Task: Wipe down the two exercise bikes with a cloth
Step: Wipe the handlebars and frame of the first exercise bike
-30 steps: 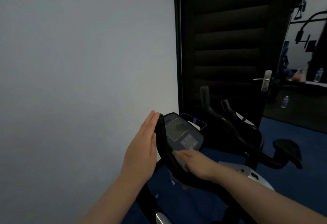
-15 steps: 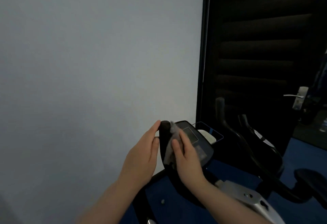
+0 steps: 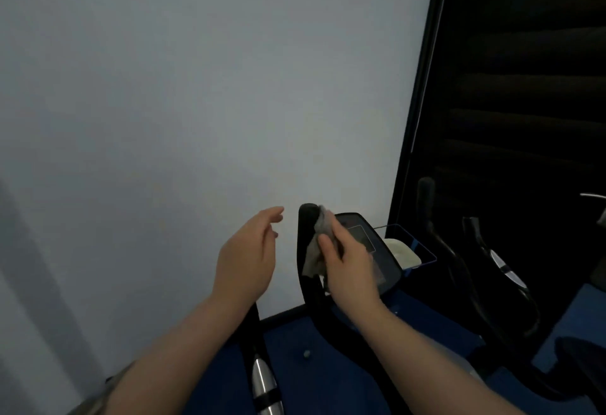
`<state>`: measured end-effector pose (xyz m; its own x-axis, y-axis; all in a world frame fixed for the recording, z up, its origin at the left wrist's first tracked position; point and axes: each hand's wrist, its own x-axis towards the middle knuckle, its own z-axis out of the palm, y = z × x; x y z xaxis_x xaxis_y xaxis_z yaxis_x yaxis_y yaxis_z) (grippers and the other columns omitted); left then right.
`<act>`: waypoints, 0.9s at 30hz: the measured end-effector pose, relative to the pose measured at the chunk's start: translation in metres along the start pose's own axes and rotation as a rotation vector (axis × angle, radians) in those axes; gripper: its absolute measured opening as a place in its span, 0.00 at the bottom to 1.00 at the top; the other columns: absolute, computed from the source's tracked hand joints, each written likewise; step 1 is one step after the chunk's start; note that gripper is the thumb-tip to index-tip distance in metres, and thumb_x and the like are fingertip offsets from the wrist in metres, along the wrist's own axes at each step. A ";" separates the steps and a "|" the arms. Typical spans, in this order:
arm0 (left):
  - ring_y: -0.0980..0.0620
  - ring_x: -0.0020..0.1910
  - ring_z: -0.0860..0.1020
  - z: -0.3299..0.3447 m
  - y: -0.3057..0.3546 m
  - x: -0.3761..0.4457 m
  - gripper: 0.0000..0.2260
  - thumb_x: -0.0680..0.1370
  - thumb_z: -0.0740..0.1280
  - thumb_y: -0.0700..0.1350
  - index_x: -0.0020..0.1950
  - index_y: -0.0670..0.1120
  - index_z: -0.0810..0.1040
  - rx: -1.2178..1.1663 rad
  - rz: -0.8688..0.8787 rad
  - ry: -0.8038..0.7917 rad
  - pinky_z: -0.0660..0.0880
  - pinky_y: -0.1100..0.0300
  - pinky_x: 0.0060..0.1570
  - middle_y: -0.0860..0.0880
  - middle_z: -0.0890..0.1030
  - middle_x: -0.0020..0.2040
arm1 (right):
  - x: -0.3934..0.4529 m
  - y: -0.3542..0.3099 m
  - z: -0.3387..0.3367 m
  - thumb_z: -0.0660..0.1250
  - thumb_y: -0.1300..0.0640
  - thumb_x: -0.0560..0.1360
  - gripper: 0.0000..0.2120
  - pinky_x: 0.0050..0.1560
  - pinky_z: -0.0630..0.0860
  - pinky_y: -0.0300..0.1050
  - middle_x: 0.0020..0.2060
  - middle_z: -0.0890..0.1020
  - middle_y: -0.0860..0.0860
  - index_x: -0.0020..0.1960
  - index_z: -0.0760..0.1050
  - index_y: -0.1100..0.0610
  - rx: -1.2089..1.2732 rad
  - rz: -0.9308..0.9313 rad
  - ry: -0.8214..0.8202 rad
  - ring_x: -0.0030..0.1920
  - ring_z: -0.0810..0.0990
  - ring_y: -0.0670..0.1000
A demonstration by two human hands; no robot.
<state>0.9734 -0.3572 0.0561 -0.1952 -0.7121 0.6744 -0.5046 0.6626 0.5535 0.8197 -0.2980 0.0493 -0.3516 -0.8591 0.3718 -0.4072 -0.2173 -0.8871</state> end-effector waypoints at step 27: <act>0.57 0.71 0.69 0.013 0.031 -0.109 0.19 0.80 0.55 0.48 0.67 0.52 0.77 0.227 0.280 -0.378 0.58 0.55 0.73 0.57 0.74 0.69 | -0.078 0.054 -0.078 0.66 0.58 0.79 0.17 0.64 0.73 0.39 0.57 0.82 0.42 0.63 0.75 0.40 -0.032 0.073 -0.444 0.58 0.79 0.40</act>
<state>0.9679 -0.2619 -0.0061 -0.6179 -0.5765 0.5347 -0.5508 0.8026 0.2288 0.7598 -0.2063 -0.0061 0.0126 -0.9888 0.1486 -0.4226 -0.1400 -0.8954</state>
